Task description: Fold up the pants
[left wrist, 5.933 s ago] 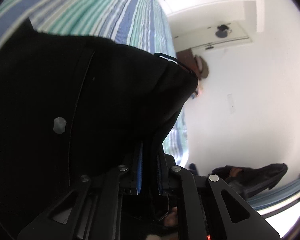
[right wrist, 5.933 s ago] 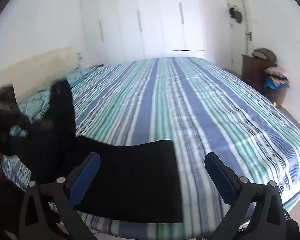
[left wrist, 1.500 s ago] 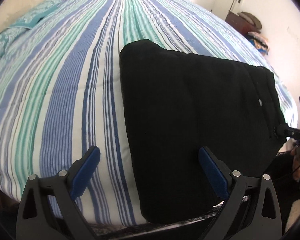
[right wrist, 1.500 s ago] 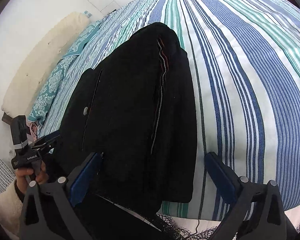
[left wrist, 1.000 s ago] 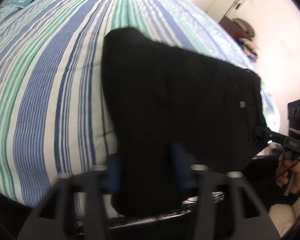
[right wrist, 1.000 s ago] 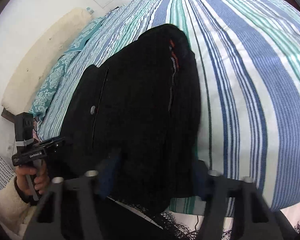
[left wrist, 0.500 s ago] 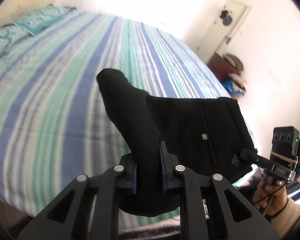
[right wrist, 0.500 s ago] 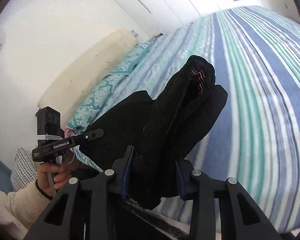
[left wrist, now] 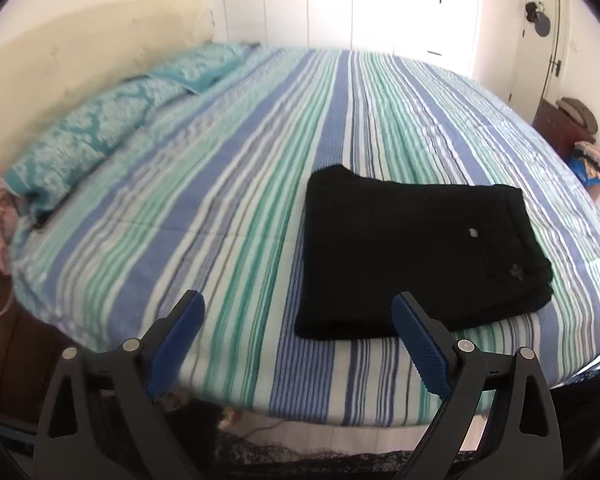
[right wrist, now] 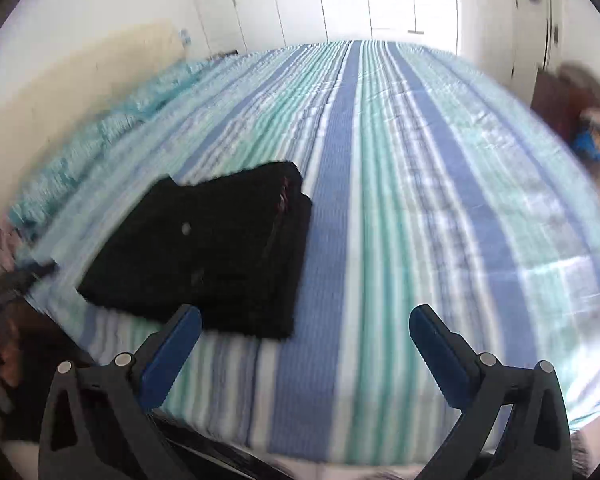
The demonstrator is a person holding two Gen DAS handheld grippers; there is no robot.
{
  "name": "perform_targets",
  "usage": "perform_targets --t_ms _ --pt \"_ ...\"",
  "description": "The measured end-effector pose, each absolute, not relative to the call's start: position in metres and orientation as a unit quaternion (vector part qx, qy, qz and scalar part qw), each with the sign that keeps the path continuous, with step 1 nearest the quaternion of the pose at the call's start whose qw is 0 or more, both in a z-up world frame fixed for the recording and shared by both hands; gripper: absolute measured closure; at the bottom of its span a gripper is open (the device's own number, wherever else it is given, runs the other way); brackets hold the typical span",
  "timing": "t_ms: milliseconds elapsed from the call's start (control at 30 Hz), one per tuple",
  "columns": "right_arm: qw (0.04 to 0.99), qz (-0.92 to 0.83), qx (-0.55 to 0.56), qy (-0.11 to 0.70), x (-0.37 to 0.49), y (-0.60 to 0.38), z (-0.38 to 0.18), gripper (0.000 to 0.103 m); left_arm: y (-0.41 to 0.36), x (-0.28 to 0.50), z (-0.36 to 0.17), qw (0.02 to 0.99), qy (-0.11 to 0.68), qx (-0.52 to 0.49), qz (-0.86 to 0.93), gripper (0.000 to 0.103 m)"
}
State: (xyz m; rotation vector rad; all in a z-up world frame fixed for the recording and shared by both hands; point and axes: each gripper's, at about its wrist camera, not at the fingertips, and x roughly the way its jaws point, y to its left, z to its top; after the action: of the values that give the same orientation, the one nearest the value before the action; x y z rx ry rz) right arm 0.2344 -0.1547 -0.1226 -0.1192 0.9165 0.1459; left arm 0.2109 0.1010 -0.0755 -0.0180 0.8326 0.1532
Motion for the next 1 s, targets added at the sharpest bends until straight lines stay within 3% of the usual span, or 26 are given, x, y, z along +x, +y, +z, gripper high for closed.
perform_targets --t_ms 100,433,1000 --pt "0.885 0.048 -0.107 0.45 0.193 -0.149 -0.103 0.0 0.086 0.181 -0.05 0.905 0.42 -0.007 0.06 0.007" --pt "0.89 0.059 -0.071 0.446 0.092 -0.116 -0.045 0.0 0.05 0.127 -0.01 0.896 0.441 0.012 0.053 0.003" --pt "0.897 0.079 -0.107 0.422 0.074 -0.088 -0.035 0.0 0.029 0.113 0.002 0.901 0.432 0.028 0.033 0.003"
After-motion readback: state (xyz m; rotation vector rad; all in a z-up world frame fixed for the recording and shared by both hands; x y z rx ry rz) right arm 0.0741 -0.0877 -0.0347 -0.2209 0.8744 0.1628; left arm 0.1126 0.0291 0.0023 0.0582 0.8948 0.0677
